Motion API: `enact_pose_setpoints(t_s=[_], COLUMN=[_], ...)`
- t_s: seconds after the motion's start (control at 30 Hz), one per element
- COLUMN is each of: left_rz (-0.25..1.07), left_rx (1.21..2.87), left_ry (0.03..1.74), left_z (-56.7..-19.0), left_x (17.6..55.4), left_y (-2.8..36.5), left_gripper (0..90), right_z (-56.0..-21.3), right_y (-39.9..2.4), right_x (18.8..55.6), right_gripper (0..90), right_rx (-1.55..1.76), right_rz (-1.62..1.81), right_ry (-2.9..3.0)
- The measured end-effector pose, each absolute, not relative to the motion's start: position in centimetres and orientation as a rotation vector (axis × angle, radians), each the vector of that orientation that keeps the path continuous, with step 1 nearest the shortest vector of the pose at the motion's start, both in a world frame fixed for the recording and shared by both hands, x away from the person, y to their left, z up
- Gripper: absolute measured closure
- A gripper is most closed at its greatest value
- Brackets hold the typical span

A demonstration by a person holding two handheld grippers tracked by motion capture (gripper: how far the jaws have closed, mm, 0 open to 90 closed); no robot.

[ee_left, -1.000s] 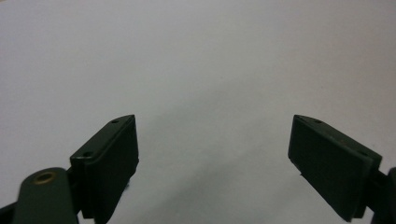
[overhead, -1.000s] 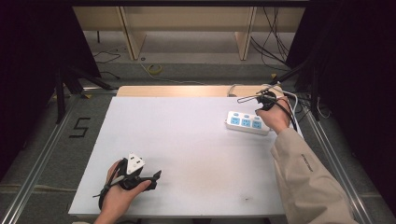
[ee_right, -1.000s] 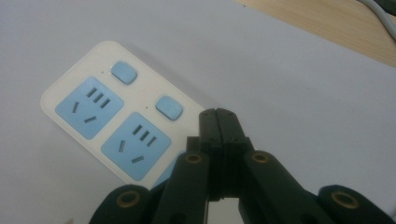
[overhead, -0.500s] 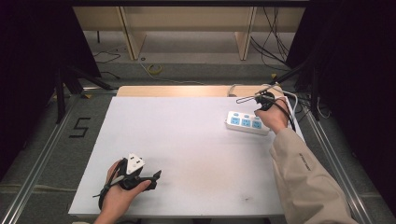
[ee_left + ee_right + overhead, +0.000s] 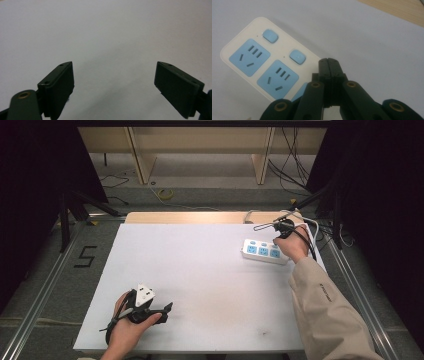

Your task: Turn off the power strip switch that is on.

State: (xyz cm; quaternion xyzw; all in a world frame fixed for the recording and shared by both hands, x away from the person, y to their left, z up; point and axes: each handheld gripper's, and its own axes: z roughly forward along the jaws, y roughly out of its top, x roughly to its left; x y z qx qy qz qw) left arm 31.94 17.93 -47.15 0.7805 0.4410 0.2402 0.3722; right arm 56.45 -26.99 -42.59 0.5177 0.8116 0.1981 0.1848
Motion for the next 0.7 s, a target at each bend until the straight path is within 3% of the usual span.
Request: enact_pose_setpoints(t_s=[0.7], left_rz=[0.613], left_rx=[2.004], left_ry=[1.125], left_z=[-47.17], left_x=[31.94], left_y=[17.9], left_gripper=[15.9], right_z=[-43.25], right_y=[-26.75], right_x=[56.79], right_gripper=[90.0], right_rx=[1.466], right_rz=[0.532], right_ry=[2.302])
